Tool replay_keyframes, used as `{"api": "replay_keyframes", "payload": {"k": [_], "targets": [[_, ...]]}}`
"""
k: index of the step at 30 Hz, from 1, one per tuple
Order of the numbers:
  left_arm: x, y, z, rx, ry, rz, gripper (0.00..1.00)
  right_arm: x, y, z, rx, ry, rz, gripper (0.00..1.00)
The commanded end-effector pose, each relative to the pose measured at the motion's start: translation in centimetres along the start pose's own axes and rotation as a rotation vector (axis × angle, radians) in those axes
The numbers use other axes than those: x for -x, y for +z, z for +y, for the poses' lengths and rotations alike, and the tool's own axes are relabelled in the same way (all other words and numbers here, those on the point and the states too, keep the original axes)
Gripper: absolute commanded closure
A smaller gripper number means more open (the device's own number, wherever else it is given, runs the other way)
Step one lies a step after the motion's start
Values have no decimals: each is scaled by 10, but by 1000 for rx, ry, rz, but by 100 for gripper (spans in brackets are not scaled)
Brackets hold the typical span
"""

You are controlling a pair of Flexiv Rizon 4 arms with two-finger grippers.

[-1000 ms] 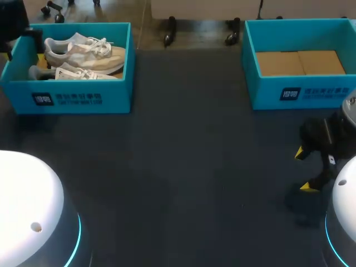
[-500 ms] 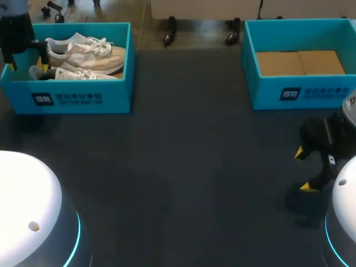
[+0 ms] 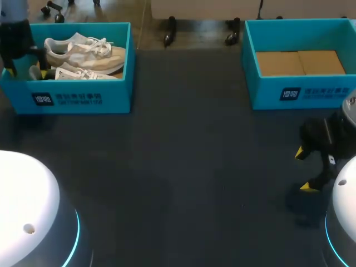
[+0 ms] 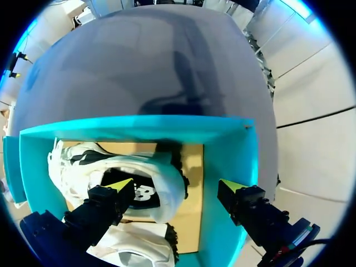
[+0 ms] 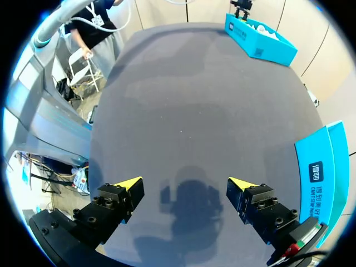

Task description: Take the shoe out of the shoebox, open the shoe tongue, remove and reinsert the insole, then place the shoe into the shoebox

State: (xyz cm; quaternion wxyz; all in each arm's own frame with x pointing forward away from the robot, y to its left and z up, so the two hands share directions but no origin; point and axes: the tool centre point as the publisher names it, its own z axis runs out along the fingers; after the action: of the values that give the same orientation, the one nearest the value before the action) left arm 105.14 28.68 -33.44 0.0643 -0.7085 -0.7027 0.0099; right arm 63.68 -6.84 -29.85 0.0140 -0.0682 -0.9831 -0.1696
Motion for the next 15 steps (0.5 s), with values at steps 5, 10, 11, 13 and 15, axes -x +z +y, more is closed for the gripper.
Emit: {"api": "replay_keyframes", "payload": {"k": [5,10,11,13,15], "targets": [[5,13,11,-28,14,-2,0,-1,1,0,-2,0,-1,0],[5,21,10,-28,12,0,0,-1,1,0,-2,0,-1,0],[4,23,9,-30,13,-5,0,-1,1,0,-2,0,-1,0],[3,26,7,-25,13,-10,2,-1,1,0,-2,0,-1,0],[3,30,5,-17,16,-12,2,-1,1,0,-2,0,-1,0]]}}
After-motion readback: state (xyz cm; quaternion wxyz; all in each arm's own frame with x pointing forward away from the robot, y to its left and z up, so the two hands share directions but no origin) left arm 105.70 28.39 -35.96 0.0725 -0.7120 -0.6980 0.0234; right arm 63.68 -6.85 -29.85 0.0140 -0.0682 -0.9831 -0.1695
